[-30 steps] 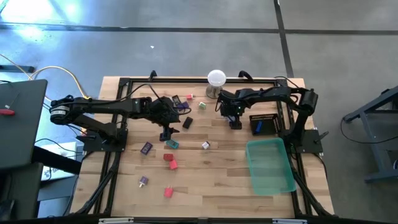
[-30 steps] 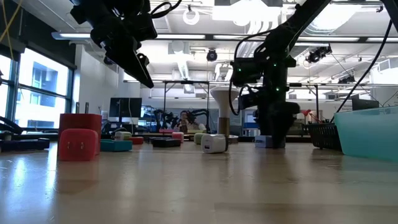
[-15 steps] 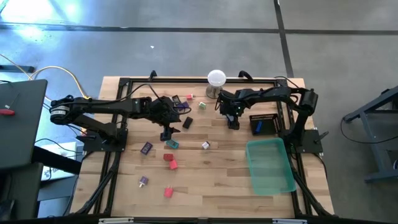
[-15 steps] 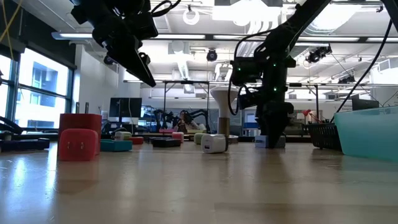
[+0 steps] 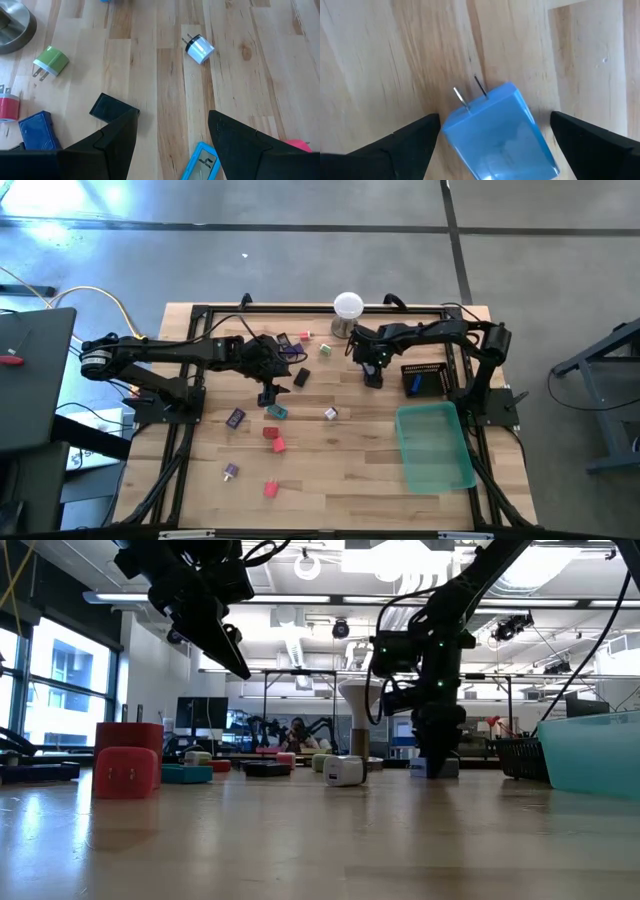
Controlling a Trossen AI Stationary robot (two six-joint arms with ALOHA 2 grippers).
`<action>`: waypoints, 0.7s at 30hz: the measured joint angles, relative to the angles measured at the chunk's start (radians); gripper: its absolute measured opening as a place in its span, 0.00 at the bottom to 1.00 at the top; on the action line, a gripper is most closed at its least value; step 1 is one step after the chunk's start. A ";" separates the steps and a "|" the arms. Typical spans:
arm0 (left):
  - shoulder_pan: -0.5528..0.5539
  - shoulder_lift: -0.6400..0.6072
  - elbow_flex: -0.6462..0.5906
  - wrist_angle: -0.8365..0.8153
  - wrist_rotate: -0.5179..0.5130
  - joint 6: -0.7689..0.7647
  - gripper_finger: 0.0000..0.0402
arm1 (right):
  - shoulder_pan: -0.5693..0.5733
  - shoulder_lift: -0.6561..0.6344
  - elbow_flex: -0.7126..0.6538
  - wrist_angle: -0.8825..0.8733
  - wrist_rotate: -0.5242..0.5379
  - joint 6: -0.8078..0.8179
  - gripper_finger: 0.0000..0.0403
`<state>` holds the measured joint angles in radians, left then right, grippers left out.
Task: Pick & Place Office items
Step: Put the purple charger adapter into the green bin
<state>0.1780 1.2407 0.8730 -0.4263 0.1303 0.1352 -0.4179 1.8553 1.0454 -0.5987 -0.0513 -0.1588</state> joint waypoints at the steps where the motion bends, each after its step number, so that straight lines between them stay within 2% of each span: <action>1: 0.000 0.000 0.000 0.000 0.000 0.000 0.58 | 0.000 0.000 0.000 0.000 0.003 0.003 0.93; 7: 0.000 0.000 0.000 0.000 0.000 0.000 0.58 | 0.012 0.000 0.001 0.001 0.015 -0.038 0.90; 21: 0.000 0.000 -0.026 0.001 0.000 0.007 0.58 | 0.020 0.001 0.002 -0.017 -0.003 -0.119 0.55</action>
<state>0.1783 1.2407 0.8467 -0.4248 0.1303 0.1417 -0.3981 1.8565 1.0477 -0.6159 -0.0541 -0.2783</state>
